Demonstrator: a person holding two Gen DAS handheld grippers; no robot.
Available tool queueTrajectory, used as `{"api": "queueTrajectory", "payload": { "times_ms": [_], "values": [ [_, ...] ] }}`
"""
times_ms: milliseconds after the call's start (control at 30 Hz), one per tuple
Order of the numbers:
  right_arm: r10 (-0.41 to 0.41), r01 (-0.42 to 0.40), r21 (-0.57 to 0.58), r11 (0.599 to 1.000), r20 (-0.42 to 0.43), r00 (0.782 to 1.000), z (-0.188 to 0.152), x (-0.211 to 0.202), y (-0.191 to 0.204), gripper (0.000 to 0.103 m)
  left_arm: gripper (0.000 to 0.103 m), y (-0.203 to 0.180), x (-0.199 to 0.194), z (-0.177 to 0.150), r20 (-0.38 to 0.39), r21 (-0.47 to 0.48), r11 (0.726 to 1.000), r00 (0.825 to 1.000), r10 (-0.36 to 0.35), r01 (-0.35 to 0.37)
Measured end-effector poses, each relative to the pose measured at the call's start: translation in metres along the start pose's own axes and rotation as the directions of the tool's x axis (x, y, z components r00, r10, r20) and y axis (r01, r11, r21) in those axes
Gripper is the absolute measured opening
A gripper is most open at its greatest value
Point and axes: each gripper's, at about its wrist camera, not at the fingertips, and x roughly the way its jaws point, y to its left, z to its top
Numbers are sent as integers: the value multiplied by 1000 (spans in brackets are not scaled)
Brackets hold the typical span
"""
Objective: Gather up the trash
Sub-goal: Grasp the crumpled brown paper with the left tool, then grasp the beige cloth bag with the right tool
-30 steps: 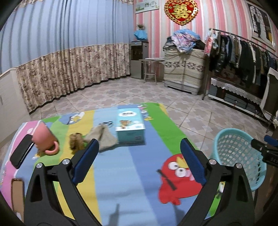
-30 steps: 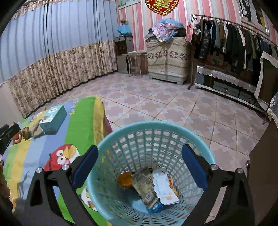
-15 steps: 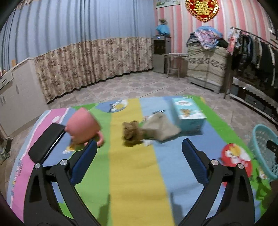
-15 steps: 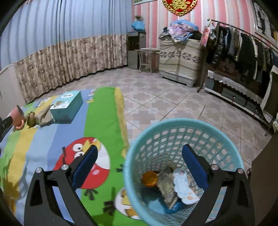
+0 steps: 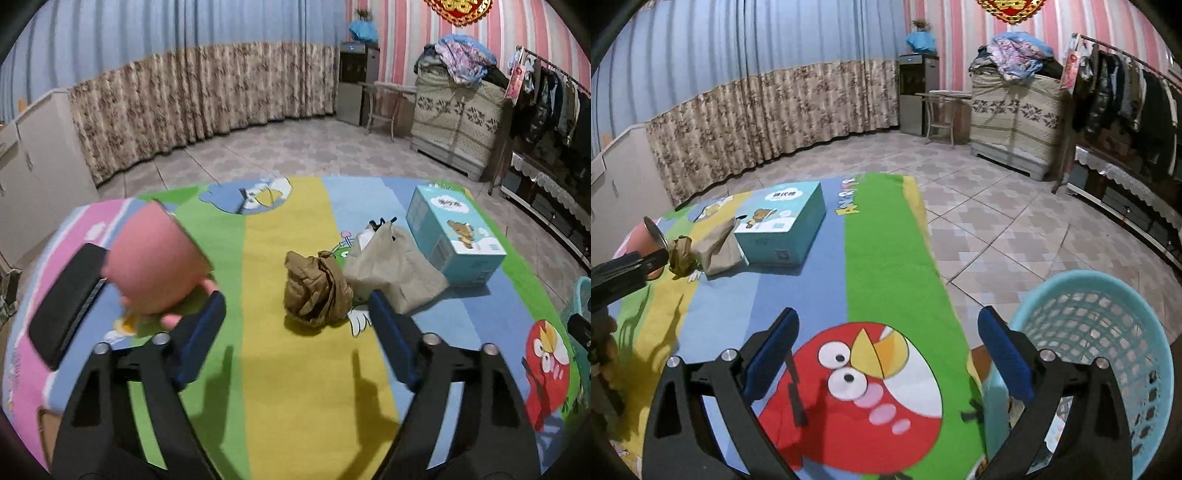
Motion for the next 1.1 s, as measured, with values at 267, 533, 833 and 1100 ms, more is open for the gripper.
{"api": "queueTrajectory", "payload": {
  "times_ms": [267,533,833,1100],
  "values": [
    [0,1,30,1000,-30,1000,-6,7,0,95,41,0,22,0,-32,-9,998,998,-62,61],
    [70,-70,-82,994,1,998,8,-11,60,95,41,46,-22,3,71,-81,997,997,19,-13],
    [133,-133,-200,971,-14,991,33,19,166,95,41,93,-41,11,100,-137,979,981,169,-154],
    [134,-153,-232,960,-95,986,27,67,205,80,41,123,-36,11,77,-211,964,980,181,-161]
  ]
}}
